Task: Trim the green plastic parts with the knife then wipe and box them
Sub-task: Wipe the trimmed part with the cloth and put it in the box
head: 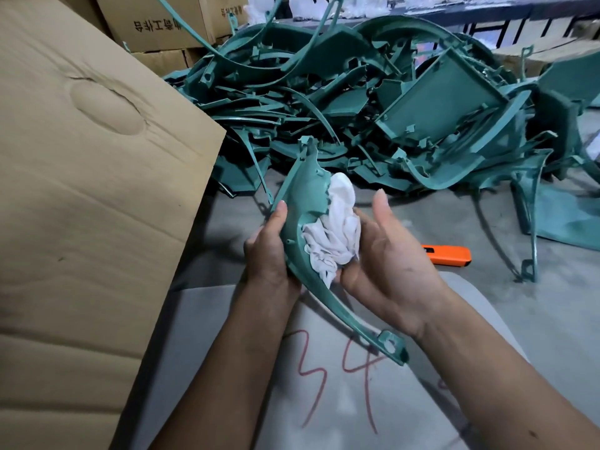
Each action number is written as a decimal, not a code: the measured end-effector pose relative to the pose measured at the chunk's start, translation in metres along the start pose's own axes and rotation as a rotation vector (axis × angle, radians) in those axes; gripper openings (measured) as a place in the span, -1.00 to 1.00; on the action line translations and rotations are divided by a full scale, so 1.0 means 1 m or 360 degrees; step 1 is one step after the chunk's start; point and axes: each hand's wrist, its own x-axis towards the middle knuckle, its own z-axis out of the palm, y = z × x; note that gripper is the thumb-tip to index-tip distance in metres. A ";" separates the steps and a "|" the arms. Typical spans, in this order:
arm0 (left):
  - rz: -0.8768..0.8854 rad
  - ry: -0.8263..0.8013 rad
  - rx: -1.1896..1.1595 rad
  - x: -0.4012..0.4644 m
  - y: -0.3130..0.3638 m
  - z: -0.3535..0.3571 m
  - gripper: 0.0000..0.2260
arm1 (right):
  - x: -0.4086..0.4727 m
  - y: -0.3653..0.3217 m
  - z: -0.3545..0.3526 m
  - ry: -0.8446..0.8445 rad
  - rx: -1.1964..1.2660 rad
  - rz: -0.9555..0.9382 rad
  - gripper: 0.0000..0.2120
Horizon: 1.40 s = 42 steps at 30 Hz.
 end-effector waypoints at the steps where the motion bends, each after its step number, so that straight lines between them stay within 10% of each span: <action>1: 0.0025 0.0010 -0.0047 0.000 -0.002 0.002 -0.51 | 0.001 0.001 -0.002 0.0077 0.0062 -0.0016 -0.38; 12: 0.0304 0.0056 0.0104 -0.005 -0.020 0.018 -0.67 | 0.000 0.001 -0.018 0.0621 -0.0922 -0.0811 -0.69; 29: 0.0691 0.0316 0.0059 0.015 -0.014 -0.003 -0.54 | -0.002 0.012 -0.012 0.0453 -0.1140 -0.0321 -0.89; 37: 0.0603 0.0420 -0.0055 0.011 -0.005 -0.006 -0.69 | -0.006 -0.002 -0.010 0.0279 -0.1435 -0.0131 -0.58; 42: 0.0284 0.0246 -0.0132 0.011 0.005 -0.013 -0.70 | -0.006 -0.011 -0.015 0.0668 -0.0742 -0.0250 -0.67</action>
